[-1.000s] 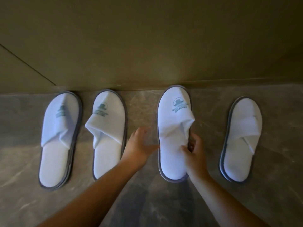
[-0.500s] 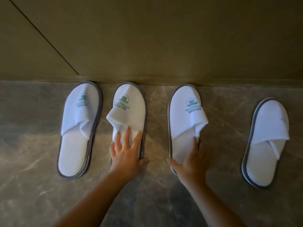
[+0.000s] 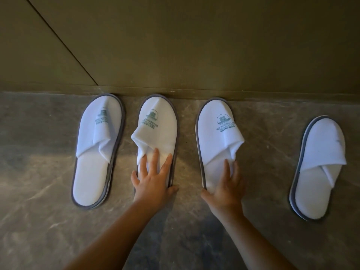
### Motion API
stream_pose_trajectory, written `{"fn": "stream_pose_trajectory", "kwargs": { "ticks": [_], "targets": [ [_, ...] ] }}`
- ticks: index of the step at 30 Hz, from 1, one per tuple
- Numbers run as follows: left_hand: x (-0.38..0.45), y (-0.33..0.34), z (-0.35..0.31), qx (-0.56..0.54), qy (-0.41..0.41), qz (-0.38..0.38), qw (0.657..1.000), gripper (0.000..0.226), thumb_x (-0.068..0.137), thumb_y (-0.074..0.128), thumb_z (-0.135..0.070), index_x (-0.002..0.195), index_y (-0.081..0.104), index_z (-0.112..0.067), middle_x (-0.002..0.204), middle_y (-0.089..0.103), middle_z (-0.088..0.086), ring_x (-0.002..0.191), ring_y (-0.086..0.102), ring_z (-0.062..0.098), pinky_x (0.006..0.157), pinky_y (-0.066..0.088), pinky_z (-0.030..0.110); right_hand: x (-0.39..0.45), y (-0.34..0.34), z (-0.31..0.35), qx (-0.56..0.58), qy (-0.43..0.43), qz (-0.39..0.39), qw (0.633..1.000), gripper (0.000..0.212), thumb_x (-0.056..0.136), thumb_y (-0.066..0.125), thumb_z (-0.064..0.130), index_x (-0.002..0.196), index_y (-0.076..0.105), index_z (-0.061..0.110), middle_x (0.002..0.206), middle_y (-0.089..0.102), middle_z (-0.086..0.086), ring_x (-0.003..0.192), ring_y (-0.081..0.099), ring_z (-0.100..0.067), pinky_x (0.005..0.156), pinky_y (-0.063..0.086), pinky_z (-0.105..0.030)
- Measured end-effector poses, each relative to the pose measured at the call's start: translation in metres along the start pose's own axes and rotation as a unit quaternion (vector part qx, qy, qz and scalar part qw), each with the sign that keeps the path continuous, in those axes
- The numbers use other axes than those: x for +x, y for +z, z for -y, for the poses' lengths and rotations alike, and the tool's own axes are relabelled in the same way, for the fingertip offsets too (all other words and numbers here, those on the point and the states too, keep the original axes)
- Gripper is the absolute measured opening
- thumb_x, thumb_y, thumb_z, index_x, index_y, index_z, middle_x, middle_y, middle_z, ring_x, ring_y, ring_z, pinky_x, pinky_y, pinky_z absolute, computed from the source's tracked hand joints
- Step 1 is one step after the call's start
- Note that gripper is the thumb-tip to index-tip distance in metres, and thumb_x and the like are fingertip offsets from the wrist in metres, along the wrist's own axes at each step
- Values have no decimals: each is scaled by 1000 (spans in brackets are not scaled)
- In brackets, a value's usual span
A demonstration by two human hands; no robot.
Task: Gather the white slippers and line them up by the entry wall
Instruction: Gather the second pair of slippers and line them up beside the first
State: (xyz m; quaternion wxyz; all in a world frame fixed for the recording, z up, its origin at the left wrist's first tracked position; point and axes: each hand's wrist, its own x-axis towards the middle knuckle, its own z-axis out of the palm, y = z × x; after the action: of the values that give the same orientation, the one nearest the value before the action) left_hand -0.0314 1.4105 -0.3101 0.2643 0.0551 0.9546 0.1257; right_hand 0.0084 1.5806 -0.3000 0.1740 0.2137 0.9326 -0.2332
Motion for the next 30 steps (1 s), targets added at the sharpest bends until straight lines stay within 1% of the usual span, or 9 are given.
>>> {"fn": "stream_pose_trajectory", "kwargs": {
  "ticks": [3,13,18,20,22,24,26,30],
  "targets": [
    [0,0,-2,-4,-4,-1,1000,87,76,55,-52,136,-6,-39,152,-17,-2,137,-16,32,110,4,62,0,0,2,-6,0,3,1000,101,70,67,41,140,-3,19,153,0,-13,136,10,-32,111,19,-44],
    [-1,-2,-5,-4,-7,1,1000,85,76,55,-51,136,-6,-39,151,-17,-1,137,-16,33,110,5,63,-1,6,11,0,0,2,1000,100,73,63,42,140,-6,18,153,-4,-13,138,8,-32,111,19,-44],
    [-4,-9,-12,3,-14,-2,1000,83,78,53,-51,137,-3,-36,153,-15,1,138,-14,33,110,1,61,-2,6,10,-3,-4,1,1000,99,74,61,48,140,-7,21,154,-5,-12,138,6,-32,112,19,-46],
    [-5,-12,-17,18,-4,-18,1000,80,78,52,-53,137,1,-35,153,-11,0,139,-11,32,111,-2,58,-4,0,6,-5,-3,-9,1000,98,72,62,51,141,-1,21,154,1,-13,139,9,-33,112,19,-48],
    [-6,-13,-28,17,26,-39,999,78,77,52,-53,137,6,-35,154,-6,-1,140,-7,31,112,-1,55,-7,-10,-5,10,4,-37,999,92,70,65,47,140,14,19,152,14,-16,137,17,-34,110,21,-48],
    [-5,-10,-46,9,69,-50,996,79,77,53,-53,138,8,-33,155,-1,0,141,-4,30,114,4,51,-10,-22,-26,15,24,-73,997,85,70,68,43,138,24,15,149,21,-19,136,21,-35,109,22,-50],
    [-2,-3,-67,8,100,-38,994,82,76,52,-55,139,4,-34,155,-3,1,141,-4,31,114,6,51,-13,-35,-53,-13,73,-92,993,84,71,67,42,138,23,16,149,21,-20,137,20,-35,109,23,-50],
    [5,16,-97,26,128,7,991,82,78,49,-55,139,-1,-32,154,-14,3,140,-12,32,114,4,52,-13,-57,-110,-77,166,-125,975,91,68,68,46,138,20,13,149,20,-23,136,20,-38,109,22,-51]
  ]
}}
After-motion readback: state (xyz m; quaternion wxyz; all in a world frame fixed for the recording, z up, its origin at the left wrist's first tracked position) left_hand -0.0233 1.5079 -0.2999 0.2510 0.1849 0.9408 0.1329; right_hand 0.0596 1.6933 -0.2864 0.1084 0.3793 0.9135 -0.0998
